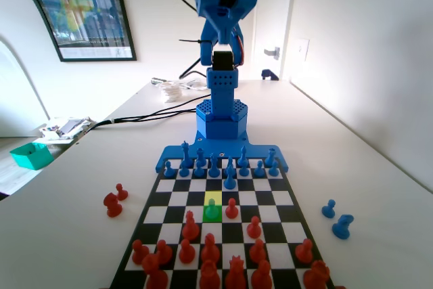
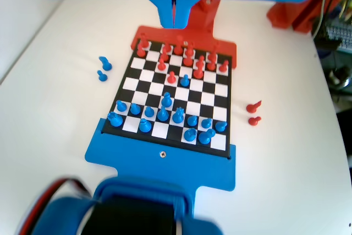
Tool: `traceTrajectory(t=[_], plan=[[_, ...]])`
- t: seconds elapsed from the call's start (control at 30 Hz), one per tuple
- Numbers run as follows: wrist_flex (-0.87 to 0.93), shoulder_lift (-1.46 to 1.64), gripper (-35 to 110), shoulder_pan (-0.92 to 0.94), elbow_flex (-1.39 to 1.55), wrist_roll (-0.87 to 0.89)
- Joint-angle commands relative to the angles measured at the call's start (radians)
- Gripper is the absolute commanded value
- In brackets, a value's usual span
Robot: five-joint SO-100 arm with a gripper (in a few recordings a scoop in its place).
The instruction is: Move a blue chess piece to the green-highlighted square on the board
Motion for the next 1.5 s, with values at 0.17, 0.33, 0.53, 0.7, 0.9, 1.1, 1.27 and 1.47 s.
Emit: traceTrajectory(t=[0.17,0.33,0.53,0.7,0.9,1.1,1.27,1.47], plan=[[-0.055,0.319,1,-0.025,0.176,-0.018],[-0.137,0.414,1,-0.021,0.268,0.002],[-0.221,0.488,1,-0.018,0.314,0.015],[-0.233,0.537,1,-0.017,0.316,0.015],[-0.242,0.583,1,0.003,0.319,0.018],[-0.247,0.598,1,0.017,0.319,0.018],[-0.247,0.6,1,0.017,0.319,0.018],[-0.247,0.6,1,0.017,0.319,0.018]])
